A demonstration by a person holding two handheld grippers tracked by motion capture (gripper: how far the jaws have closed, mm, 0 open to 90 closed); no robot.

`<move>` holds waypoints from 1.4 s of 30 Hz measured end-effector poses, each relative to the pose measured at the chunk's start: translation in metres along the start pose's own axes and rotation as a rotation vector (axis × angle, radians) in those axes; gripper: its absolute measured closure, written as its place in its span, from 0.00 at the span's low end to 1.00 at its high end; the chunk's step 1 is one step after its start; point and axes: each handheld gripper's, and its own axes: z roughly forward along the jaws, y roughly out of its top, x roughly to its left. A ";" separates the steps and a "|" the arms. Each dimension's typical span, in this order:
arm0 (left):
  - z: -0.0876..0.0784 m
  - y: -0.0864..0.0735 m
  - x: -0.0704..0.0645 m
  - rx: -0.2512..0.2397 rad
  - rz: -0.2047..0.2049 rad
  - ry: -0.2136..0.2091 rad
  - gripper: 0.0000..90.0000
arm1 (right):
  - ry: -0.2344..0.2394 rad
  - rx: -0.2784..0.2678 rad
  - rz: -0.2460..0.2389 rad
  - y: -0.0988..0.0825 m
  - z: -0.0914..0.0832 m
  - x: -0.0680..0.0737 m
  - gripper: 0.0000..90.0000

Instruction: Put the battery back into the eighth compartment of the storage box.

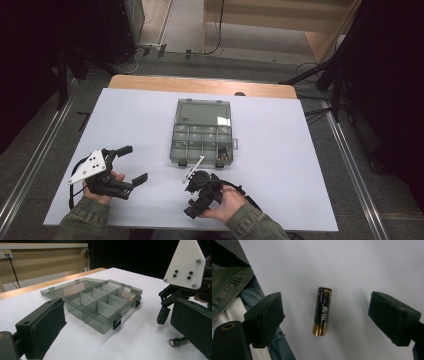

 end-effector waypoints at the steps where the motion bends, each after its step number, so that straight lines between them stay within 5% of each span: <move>1: 0.000 0.000 0.000 -0.001 -0.001 0.000 0.00 | -0.002 0.007 0.003 0.000 0.001 0.000 0.16; 12: 0.000 0.000 0.000 0.002 0.002 0.000 0.00 | -0.020 0.073 0.000 -0.001 0.005 0.004 0.34; 20: 0.000 0.000 0.000 -0.001 0.001 0.001 0.00 | -0.023 0.072 -0.002 -0.001 0.004 0.004 0.59; 42: 0.000 0.000 0.000 0.000 0.001 0.000 0.00 | -0.069 0.096 0.000 0.000 0.006 0.010 0.87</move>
